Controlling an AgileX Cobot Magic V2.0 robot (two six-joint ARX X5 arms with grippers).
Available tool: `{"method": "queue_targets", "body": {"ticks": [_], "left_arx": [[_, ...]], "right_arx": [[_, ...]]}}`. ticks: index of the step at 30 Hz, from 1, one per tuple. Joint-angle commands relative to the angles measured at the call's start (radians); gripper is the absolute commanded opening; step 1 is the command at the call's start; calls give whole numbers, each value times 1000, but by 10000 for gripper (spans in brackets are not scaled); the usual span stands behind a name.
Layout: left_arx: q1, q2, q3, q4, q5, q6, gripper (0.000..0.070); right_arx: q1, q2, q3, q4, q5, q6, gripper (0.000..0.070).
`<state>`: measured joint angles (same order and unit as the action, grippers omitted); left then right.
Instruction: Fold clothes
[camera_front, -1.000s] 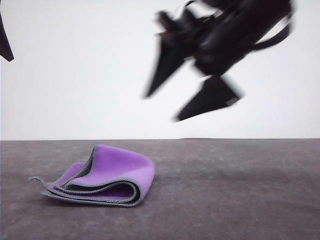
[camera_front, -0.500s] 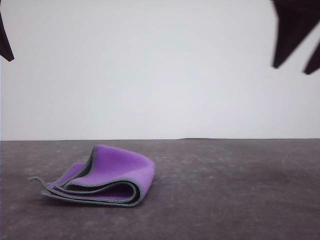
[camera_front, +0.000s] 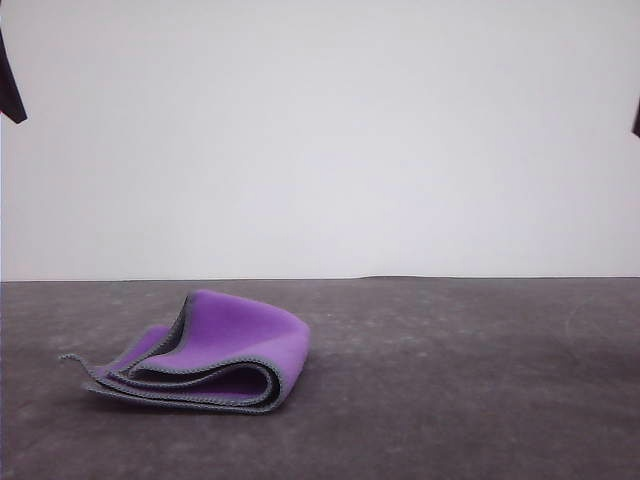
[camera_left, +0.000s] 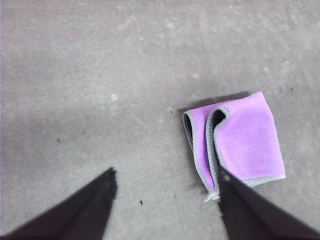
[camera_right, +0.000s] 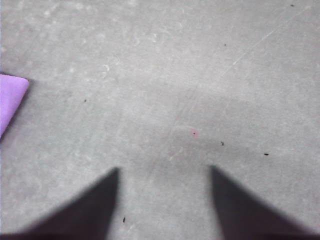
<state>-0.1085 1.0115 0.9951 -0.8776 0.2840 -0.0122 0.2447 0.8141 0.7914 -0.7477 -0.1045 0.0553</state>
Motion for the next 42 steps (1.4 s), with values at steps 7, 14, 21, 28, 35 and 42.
{"method": "queue_targets", "body": {"ticks": [7,14,21,28,35,42], "left_arx": [[1,6,8,10,-3,-1,13],[1,6,8,11,-2,-7,16],[1,6,8,11,-2,-7,16],[5,-23,-7,26,-13,77,16],[29,-253,-281,309,-109,43,16],[64,-591,-630,504,-131,1,16]], "right_arx": [[1,7,0,10,22,-13,10],[1,7,0,11,27,-8,10],[1,7,0,11,27,-8,10],[1,6,0,11,27,-8,10],[1,6,0,11,28,-8,10],[1,7,0,11,28,-8,10]]}}
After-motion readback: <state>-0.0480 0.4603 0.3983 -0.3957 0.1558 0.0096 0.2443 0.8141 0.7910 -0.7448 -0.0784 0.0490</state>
